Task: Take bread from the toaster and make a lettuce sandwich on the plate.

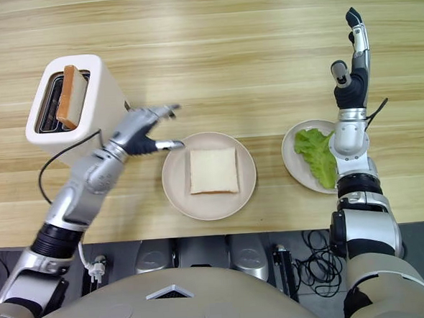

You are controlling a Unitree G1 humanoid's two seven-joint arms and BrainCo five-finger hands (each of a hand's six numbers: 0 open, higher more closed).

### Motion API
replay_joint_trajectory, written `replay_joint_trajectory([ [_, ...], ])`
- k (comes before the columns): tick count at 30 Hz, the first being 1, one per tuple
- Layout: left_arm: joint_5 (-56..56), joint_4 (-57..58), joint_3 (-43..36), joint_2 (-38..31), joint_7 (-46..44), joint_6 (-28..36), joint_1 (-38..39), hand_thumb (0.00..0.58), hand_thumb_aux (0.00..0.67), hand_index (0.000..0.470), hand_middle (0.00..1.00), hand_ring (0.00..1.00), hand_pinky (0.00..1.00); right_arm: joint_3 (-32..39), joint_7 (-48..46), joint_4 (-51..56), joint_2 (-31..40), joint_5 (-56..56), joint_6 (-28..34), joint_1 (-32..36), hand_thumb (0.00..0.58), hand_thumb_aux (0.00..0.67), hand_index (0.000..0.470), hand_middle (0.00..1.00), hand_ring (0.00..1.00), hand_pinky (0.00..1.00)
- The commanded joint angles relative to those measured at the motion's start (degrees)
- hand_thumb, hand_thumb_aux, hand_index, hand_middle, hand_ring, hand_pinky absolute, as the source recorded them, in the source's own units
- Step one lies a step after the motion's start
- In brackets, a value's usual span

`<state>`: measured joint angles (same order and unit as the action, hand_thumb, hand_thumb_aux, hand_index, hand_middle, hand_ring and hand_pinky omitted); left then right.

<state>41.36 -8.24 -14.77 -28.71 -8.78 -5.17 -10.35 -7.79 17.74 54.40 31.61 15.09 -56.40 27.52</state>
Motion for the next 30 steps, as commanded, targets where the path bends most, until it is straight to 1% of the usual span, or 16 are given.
replay_joint_trajectory([
  [1, 3.11, -5.12, 3.36, -0.78, 1.16, 2.76, 0.22, 0.0, 0.0, 0.0, 0.0, 0.0, 0.0, 0.12, 0.22, -0.01, 1.27, 0.74, 0.31, -1.72, 0.0, 0.0, 0.0, 0.0, 0.0, 0.0],
  [5, 2.66, -7.37, 3.36, 0.62, 0.38, 3.2, 1.82, 0.0, 0.0, 0.0, 0.0, 0.0, 0.0, 0.83, 2.09, 0.73, 4.07, 3.79, 0.68, -4.16, 0.0, 0.0, 0.0, 0.0, 0.0, 0.0],
  [7, 2.43, -6.48, 2.74, 1.51, 0.49, 3.16, 2.69, 0.0, 0.0, 0.0, 0.0, 0.0, 0.0, 2.12, 6.2, 1.01, 6.59, 8.68, 1.82, -6.08, 0.0, 0.0, 0.0, 0.0, 0.0, 0.0],
  [11, 1.28, -6.32, 2.45, 3.62, 1.21, 2.96, 5.17, 0.0, 0.0, 0.0, 0.0, 0.0, 0.0, 8.18, 20.03, 0.55, 12.13, 22.97, 6.53, -9.96, 0.0, 0.0, 0.0, 0.0, 0.0, 0.0],
  [13, 0.57, -6.79, 2.84, 4.78, 1.81, 2.92, 6.24, 0.0, 0.0, 0.0, 0.0, 0.0, 0.0, 13.02, 29.64, 0.66, 14.72, 31.11, 10.77, -11.4, 0.0, 0.0, 0.0, 0.0, 0.0, 0.0],
  [16, -0.79, -6.21, 3.75, 6.65, 3.15, 3.19, 7.45, 0.0, 0.0, 0.0, 0.0, 0.0, 0.0, 19.05, 39.81, 2.29, 17.0, 38.61, 15.52, -12.6, 0.0, 0.0, 0.0, 0.0, 0.0, 0.0],
  [18, -1.09, -5.29, 3.84, 7.84, 4.16, 3.54, 8.46, 0.0, 0.0, 0.0, 0.0, 0.0, 0.0, 22.84, 44.8, 3.86, 17.74, 42.3, 18.33, -12.66, 0.0, 0.0, 0.0, 0.0, 0.0, 0.0],
  [20, -1.33, -4.42, 3.33, 8.98, 4.84, 3.78, 9.65, 0.0, 0.0, 0.0, 0.0, 0.0, 0.0, 26.55, 48.2, 6.17, 17.86, 45.07, 20.62, -12.05, 0.0, 0.0, 0.0, 0.0, 0.0, 0.0],
  [22, -1.27, -3.41, 2.73, 9.78, 5.35, 3.84, 10.13, 0.0, 0.0, 0.0, 0.0, 0.0, 0.0, 28.78, 49.82, 7.64, 17.89, 46.31, 21.86, -11.42, 0.0, 0.0, 0.0, 0.0, 0.0, 0.0],
  [26, -1.39, -1.25, 1.16, 11.09, 5.56, 3.49, 10.18, 0.0, 0.0, 0.0, 0.0, 0.0, 0.0, 31.64, 49.51, 12.07, 17.21, 45.26, 22.52, -9.49, 0.0, 0.0, 0.0, 0.0, 0.0, 0.0],
  [27, -1.79, -0.83, 0.98, 11.33, 5.53, 3.42, 10.2, 0.0, 0.0, 0.0, 0.0, 0.0, 0.0, 32.41, 49.29, 13.14, 16.97, 45.1, 22.35, -9.15, 0.031, 0.018, 0.013, 0.0, 0.0, 0.0],
  [28, -2.34, -0.3, 0.94, 11.61, 5.57, 3.35, 10.14, 0.0, 0.0, 0.0, 0.0, 0.0, 0.0, 33.02, 49.09, 13.98, 16.78, 44.89, 22.18, -8.92, 0.152, 0.095, 0.065, 0.0, 0.0, 0.0],
  [29, -2.69, 0.39, 1.03, 11.75, 5.72, 3.27, 9.94, 0.0, 0.0, 0.0, 0.0, 0.0, 0.0, 33.39, 48.61, 14.78, 16.61, 44.36, 21.94, -8.76, 0.187, 0.118, 0.081, 0.0, 0.0, 0.0],
  [30, -2.74, 1.0, 1.09, 11.74, 5.93, 3.27, 9.69, 0.0, 0.0, 0.0, 0.0, 0.0, 0.0, 33.67, 48.23, 15.55, 16.47, 43.73, 21.73, -8.66, 0.255, 0.168, 0.115, 0.0, 0.0, 0.0],
])
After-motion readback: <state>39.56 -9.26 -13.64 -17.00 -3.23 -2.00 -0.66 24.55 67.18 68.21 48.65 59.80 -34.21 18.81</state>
